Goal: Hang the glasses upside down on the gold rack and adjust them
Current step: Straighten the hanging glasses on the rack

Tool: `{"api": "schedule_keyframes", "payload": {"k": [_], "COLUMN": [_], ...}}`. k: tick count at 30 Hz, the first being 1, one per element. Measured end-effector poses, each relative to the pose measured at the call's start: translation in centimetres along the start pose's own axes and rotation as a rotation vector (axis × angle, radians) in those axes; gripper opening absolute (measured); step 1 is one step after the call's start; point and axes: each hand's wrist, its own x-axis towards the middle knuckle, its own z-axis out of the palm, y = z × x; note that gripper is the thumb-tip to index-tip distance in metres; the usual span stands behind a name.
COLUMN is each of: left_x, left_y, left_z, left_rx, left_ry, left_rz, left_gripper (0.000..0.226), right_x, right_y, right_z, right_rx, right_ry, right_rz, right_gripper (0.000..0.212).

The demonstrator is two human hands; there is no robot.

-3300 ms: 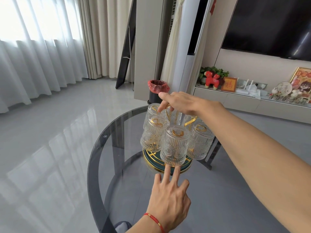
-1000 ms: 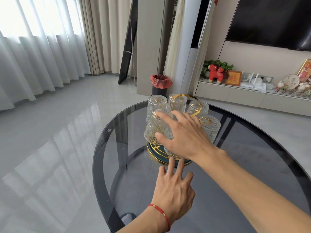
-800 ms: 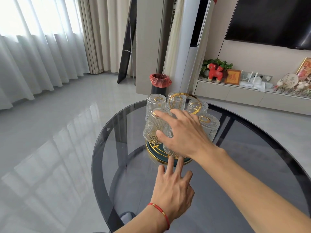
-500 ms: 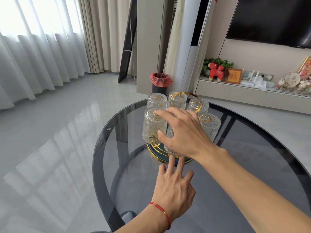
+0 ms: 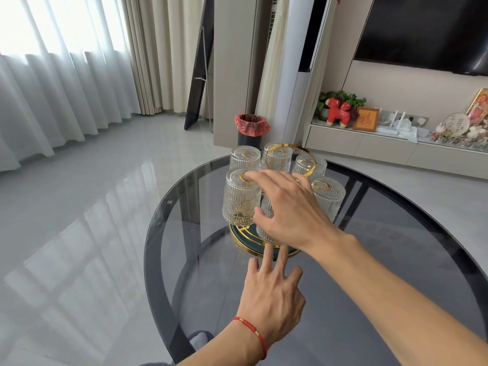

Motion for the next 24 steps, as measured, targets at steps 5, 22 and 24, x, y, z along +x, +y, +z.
{"api": "schedule_keyframes", "payload": {"k": [5, 22, 24], "left_x": [-0.1, -0.1, -0.1], "left_y": [0.0, -0.1, -0.1], "left_z": [-0.2, -0.2, -0.2], "left_rx": [0.018, 0.007, 0.008], "left_ry": [0.000, -0.001, 0.001], "left_rz": [0.004, 0.004, 0.005], "left_gripper": [0.024, 0.029, 0.030], "right_x": [0.3, 1.3, 1.0], "right_y": [0.3, 1.4, 1.6], "right_z": [-0.3, -1.5, -1.8], "right_rx": [0.157, 0.431, 0.409], "right_ry": [0.012, -0.107, -0.115], "right_rz": [0.052, 0.166, 0.142], "right_gripper": [0.063, 0.060, 0.061]}}
